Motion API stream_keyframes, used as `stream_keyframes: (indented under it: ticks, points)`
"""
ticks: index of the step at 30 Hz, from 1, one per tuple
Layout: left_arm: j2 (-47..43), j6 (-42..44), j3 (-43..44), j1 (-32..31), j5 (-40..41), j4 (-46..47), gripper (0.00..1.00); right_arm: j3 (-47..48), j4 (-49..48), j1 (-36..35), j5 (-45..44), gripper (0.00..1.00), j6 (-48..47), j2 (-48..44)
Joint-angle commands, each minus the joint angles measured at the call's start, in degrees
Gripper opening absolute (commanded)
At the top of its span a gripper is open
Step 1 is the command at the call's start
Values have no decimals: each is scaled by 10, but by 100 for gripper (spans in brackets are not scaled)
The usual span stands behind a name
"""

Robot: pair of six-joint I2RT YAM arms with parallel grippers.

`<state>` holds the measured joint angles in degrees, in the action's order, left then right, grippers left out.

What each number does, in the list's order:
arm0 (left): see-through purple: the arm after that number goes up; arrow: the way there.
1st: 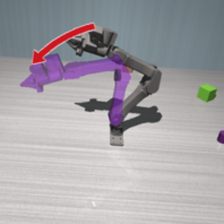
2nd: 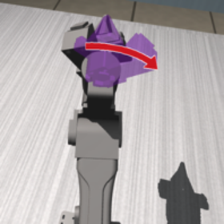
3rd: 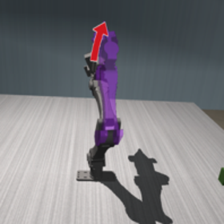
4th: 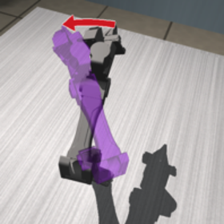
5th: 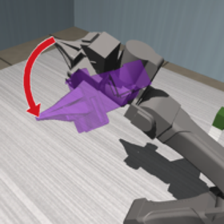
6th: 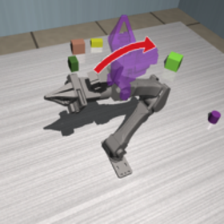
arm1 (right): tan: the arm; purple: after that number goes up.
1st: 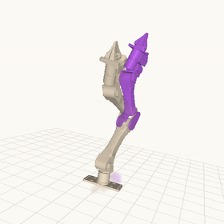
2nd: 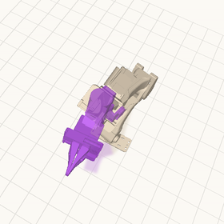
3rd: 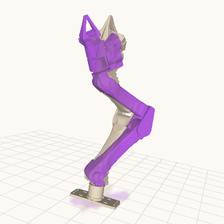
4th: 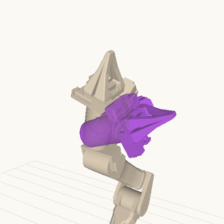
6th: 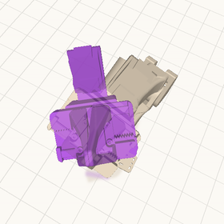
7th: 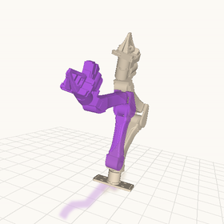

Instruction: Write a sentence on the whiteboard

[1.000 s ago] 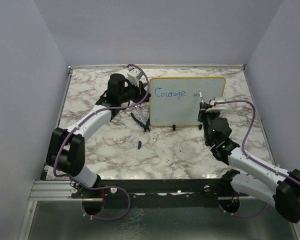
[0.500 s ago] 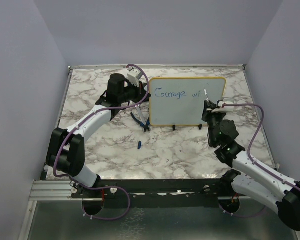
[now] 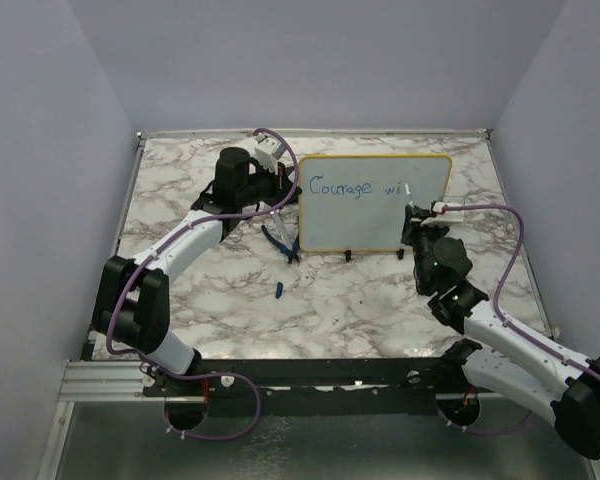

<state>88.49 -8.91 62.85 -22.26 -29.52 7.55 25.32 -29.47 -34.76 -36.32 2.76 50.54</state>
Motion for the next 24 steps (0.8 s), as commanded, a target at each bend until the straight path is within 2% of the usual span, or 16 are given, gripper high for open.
stream_keyframes:
  ticks: [1, 24]
  points:
    - [-19, 6, -5, -5, -7, 0, 0, -4, 13, 6, -11, 1, 9, 7]
    - [-21, 6, -5, -5, -8, 0, 0, -20, 51, 11, -12, 1, 51, 18]
